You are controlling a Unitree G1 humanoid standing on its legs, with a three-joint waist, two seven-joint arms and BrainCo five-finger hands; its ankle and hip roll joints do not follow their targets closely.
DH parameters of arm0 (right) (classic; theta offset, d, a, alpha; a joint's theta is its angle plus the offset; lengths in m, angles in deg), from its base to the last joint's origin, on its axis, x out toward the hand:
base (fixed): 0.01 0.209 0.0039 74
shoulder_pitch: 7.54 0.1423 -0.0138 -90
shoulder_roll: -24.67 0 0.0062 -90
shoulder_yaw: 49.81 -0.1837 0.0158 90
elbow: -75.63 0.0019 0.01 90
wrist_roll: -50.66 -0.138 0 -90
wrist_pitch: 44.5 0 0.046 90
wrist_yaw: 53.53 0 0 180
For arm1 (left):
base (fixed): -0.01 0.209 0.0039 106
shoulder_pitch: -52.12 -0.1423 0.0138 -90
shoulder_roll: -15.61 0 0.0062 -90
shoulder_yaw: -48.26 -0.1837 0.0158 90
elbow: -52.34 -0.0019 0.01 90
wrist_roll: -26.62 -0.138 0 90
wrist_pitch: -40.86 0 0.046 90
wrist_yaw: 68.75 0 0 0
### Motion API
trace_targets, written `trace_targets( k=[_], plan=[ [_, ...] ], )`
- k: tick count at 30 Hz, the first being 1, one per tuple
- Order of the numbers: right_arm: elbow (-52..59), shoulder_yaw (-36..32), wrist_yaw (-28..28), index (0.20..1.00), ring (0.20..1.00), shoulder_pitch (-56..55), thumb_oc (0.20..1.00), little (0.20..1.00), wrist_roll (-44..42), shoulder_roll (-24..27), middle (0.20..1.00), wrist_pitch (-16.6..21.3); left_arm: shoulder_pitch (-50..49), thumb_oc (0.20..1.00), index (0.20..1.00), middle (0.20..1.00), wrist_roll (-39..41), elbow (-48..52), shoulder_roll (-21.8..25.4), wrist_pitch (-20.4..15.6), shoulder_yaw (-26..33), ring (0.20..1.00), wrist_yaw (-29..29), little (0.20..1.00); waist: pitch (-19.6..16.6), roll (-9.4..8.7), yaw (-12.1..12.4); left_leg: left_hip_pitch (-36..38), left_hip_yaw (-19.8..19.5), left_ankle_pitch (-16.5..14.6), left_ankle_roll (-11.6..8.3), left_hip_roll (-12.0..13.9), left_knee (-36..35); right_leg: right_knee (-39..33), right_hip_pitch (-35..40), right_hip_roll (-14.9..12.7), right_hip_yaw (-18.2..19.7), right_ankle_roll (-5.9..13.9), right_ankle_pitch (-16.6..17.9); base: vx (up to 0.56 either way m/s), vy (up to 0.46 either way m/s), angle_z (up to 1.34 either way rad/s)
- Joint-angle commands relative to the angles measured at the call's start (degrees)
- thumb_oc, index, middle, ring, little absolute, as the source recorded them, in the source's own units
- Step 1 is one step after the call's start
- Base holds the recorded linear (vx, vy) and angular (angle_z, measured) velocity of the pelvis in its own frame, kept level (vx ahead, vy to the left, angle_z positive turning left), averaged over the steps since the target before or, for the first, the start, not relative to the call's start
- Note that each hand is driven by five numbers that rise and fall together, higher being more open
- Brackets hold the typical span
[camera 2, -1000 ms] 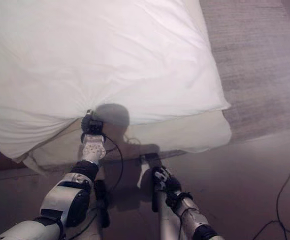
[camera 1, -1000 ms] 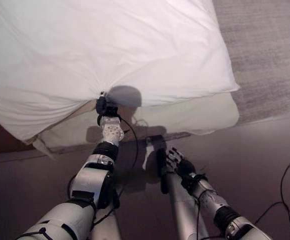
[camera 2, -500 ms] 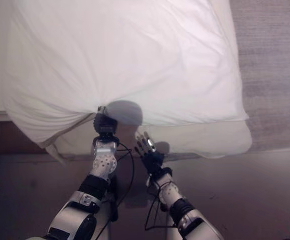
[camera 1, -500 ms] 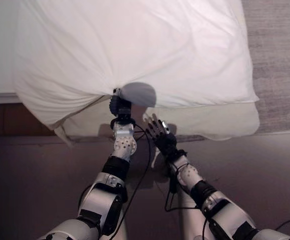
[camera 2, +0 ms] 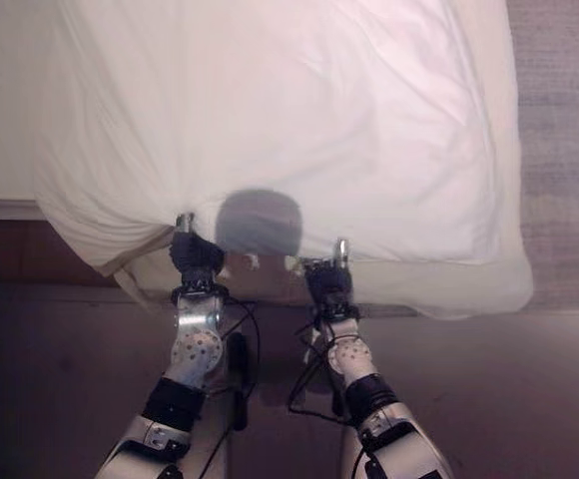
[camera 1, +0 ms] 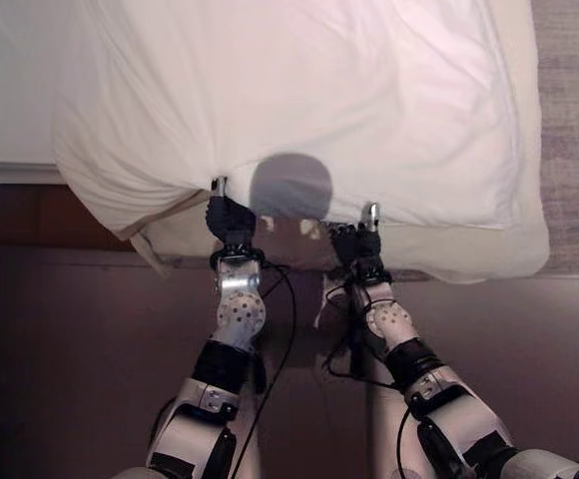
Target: Make the bed
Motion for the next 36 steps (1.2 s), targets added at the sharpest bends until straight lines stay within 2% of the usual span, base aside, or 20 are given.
trace_targets(
  k=[1,14,20,23,24,25,26,36],
  plan=[
    [6.9,-5.0,-1.4,1.000,1.000,0.1,1.000,1.000,-1.3,1.5,1.000,5.1,-1.7,0.200,0.200,0.200,-7.2,11.5,1.1,-5.1,1.2,0.200,0.3,0.200,-2.9,2.13,0.9,-2.7,-0.2,-2.1,2.79,-3.0,1.8,-5.7,0.6,1.6,-1.5,1.03,2.8,0.00,0.000,0.00],
    [12.1,-14.3,1.1,1.000,1.000,-1.3,1.000,1.000,1.1,7.9,1.000,9.0,-3.9,0.200,0.200,0.200,-17.1,14.0,5.0,-8.7,11.5,0.200,12.6,0.200,-4.5,3.32,1.2,-3.4,-0.1,-2.4,3.13,-3.1,1.9,-4.5,-0.8,1.1,-1.2,1.40,2.2,0.00,0.001,0.00],
    [12.4,-15.5,1.7,1.000,1.000,-1.8,1.000,1.000,2.8,9.7,1.000,8.9,-4.3,0.200,0.200,0.200,-18.0,13.6,4.9,-9.0,12.6,0.200,14.5,0.200,-4.7,3.52,0.9,-3.6,0.1,-2.6,3.27,-2.9,2.3,-3.8,-1.2,1.0,-0.9,1.50,2.1,0.00,0.000,0.00],
    [12.5,-16.0,1.1,1.000,1.000,-2.7,1.000,1.000,3.7,11.0,1.000,7.5,-4.4,0.200,0.200,0.200,-17.6,13.8,4.7,-9.1,12.9,0.200,14.4,0.200,-4.7,3.46,0.7,-3.6,0.4,-2.7,3.10,-3.0,2.5,-3.6,-1.4,1.0,-0.8,1.53,2.0,0.00,0.000,0.00],
    [12.4,-16.1,0.5,0.555,0.555,-3.2,0.555,0.555,4.2,11.3,0.555,6.9,-4.8,0.200,0.200,0.200,-17.4,13.6,4.6,-9.1,13.0,0.200,14.3,0.200,-4.7,3.36,0.6,-3.6,0.3,-2.8,3.35,-3.0,2.6,-3.3,-1.5,1.2,-0.6,1.55,2.0,0.00,0.000,0.00],
    [12.3,-16.1,0.4,0.288,0.288,-3.2,0.288,0.288,4.2,11.3,0.288,6.9,-4.9,0.200,0.200,0.200,-17.3,13.6,4.6,-9.1,13.0,0.200,14.2,0.200,-4.8,3.35,0.7,-3.7,0.4,-2.8,3.37,-3.0,2.6,-3.3,-1.6,1.2,-0.5,1.56,1.9,0.00,0.000,0.00],
    [12.5,-16.0,0.3,0.200,0.200,-3.6,0.200,0.200,4.3,11.2,0.200,6.6,-5.0,0.200,0.200,0.200,-17.2,13.8,4.4,-9.2,13.0,0.200,14.1,0.200,-4.7,3.31,0.6,-3.7,0.4,-2.9,3.37,-3.0,2.6,-3.2,-1.7,1.2,-0.5,1.59,2.0,0.00,0.000,0.00],
    [19.4,-13.1,-3.4,0.200,0.200,-5.8,0.200,0.200,5.5,9.9,0.200,5.1,-6.7,0.200,0.200,0.200,-16.9,15.4,3.5,-8.7,11.9,0.200,13.0,0.200,-4.4,3.15,0.2,-3.7,0.4,-2.6,3.18,-2.8,2.6,-3.4,-1.8,1.6,-0.1,1.36,2.0,0.00,0.000,0.00]
  ],
)
